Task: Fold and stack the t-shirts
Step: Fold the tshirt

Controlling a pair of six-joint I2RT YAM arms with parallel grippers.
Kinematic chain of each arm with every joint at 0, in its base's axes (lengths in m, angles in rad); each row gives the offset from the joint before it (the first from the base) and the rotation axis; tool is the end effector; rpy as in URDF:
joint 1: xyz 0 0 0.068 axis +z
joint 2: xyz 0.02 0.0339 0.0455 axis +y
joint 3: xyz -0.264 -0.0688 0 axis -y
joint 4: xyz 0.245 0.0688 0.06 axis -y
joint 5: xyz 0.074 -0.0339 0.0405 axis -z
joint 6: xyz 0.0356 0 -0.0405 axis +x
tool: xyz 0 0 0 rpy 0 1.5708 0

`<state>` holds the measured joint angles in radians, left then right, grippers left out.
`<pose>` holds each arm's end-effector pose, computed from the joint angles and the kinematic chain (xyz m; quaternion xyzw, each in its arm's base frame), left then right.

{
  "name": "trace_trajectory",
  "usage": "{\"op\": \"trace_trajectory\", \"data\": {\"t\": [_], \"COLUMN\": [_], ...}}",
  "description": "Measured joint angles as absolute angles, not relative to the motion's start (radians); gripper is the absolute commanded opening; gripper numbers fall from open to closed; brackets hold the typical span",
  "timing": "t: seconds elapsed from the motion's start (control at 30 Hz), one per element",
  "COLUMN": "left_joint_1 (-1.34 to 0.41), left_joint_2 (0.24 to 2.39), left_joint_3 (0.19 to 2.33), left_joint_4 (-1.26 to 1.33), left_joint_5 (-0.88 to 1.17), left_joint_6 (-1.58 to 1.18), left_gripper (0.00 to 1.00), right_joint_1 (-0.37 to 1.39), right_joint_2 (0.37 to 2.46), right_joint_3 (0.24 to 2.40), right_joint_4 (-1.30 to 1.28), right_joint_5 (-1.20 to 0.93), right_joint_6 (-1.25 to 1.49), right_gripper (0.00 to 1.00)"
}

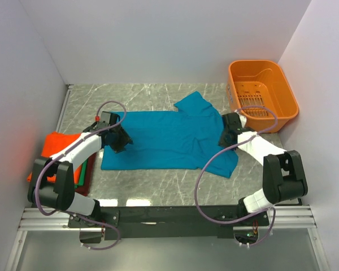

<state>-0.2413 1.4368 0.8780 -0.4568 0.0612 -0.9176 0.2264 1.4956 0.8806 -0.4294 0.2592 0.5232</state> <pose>0.2733 -0.0695 0.2030 -0.3110 0.9096 -0.1746 0.2131 0.2840 0.0561 0.1907 0.1748 0.9420 -0.0217 0.2858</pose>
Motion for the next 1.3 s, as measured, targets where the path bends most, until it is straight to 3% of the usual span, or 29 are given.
{"op": "trace_trajectory", "data": {"t": [0.4, 1.3], "left_joint_1": [-0.247, -0.247], "left_joint_2": [1.412, 1.404], "left_joint_3": [0.860, 0.845], "left_joint_4": [-0.456, -0.456], "left_joint_5": [0.068, 0.083], "left_joint_6": [-0.903, -0.901], "left_gripper": [0.53, 0.52], "right_joint_1": [0.132, 0.106], "right_joint_2": [1.410, 1.499], "right_joint_3": [0.680, 0.701], "right_joint_4": [-0.275, -0.167], "right_joint_5": [0.040, 0.082], "right_joint_6": [0.639, 0.702], "right_gripper": [0.36, 0.30]}}
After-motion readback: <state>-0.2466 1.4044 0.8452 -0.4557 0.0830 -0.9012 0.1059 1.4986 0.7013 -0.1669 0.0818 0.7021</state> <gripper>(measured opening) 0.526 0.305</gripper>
